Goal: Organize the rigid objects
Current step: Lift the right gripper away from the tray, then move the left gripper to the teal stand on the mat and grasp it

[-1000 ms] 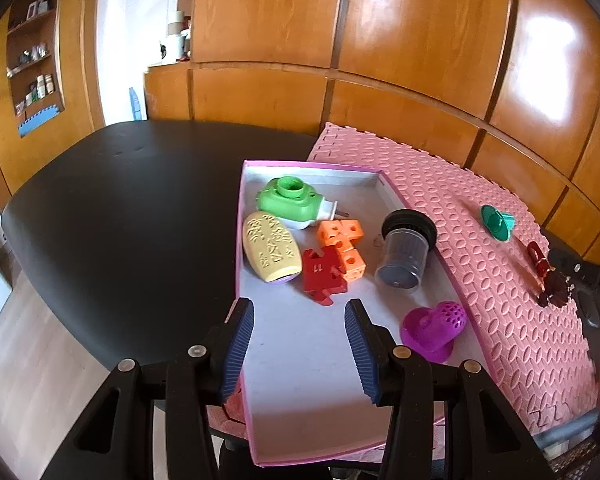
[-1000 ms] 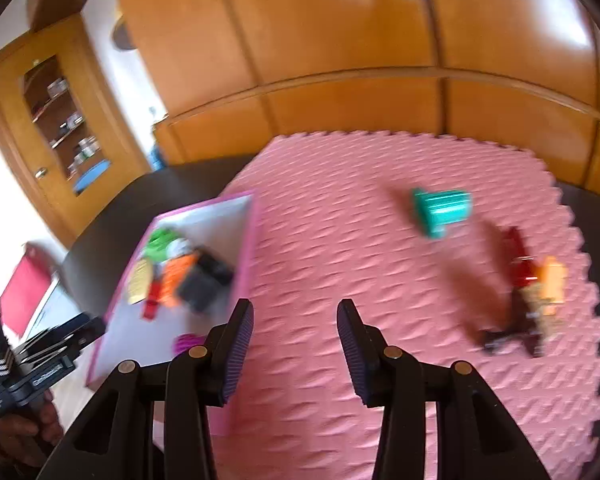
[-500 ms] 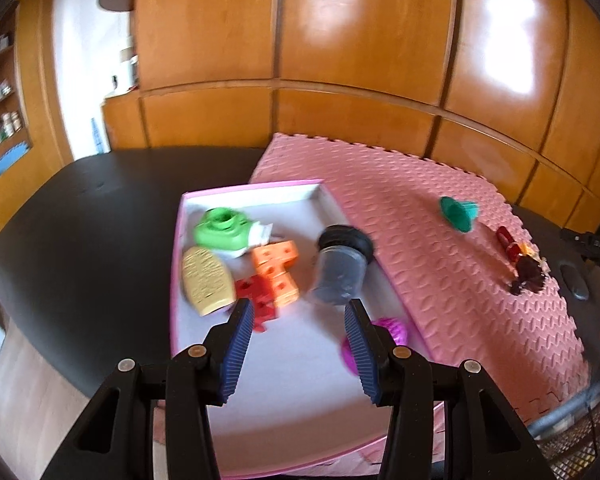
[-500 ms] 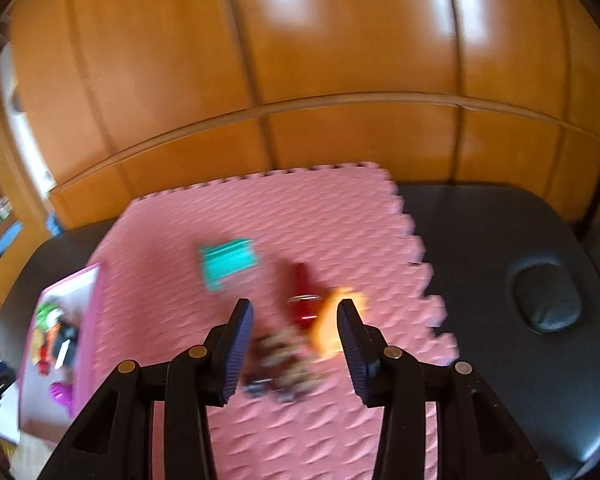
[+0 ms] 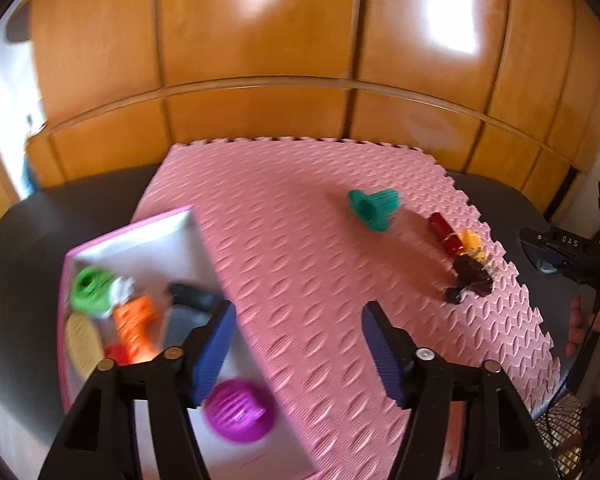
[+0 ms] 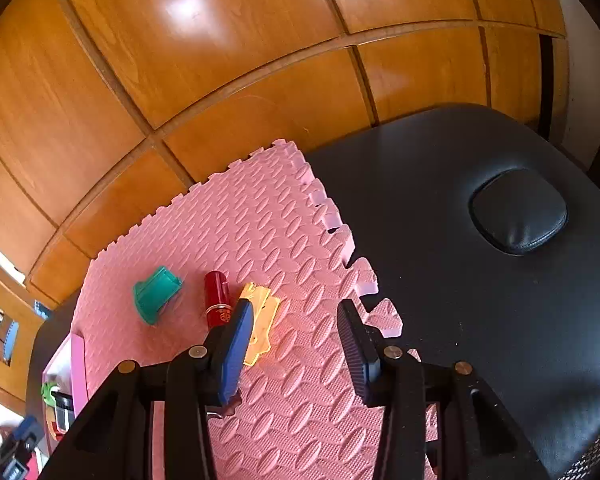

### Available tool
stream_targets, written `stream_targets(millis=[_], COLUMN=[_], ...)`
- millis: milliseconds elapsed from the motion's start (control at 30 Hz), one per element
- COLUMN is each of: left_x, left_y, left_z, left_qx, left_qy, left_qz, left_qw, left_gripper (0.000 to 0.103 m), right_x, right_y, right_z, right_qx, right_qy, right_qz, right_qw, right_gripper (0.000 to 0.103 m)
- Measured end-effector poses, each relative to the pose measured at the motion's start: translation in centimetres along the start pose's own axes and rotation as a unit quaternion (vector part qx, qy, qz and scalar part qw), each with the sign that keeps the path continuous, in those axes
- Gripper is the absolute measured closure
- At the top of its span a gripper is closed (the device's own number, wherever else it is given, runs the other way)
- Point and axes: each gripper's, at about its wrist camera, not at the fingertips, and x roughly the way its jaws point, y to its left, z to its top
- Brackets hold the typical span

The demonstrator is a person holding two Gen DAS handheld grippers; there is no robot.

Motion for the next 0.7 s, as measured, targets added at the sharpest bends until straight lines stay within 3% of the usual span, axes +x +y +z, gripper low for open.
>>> stream_targets(millis=[233,367,533,700], left_x=[3.6,6.0,8.5,11.2], left_y=[-4.0,-4.9,-5.7,-6.4], left_z=[2.9,4.3,5.7,7.3], left_qx=[0.034,0.008,-0.017,-0.024], left_qy=[0.016,0.043,0.059,0.069], left_qz=[-0.012,-0.032,-0.043,-0.039], left_qw=[0.9992,0.9985,0.9972,0.9966], left_gripper=[0.036,0.035,0.026,0.024], right_x=[0.6,0.5,0.7,0.9], right_y=[0.7,0.5,0.0,-0.3], right_z=[-0.1,-0.1,0.1,0.0], right_qx=[-0.009,-0.001,0.017,0.029], right_qy=[0.015,0.019,0.028,0.038], right_qz=[0.015,0.024,0.036,0.044], right_qw=[1.000,1.000,0.999,0.998], right_gripper=[0.060,0.059,0.059,0.059])
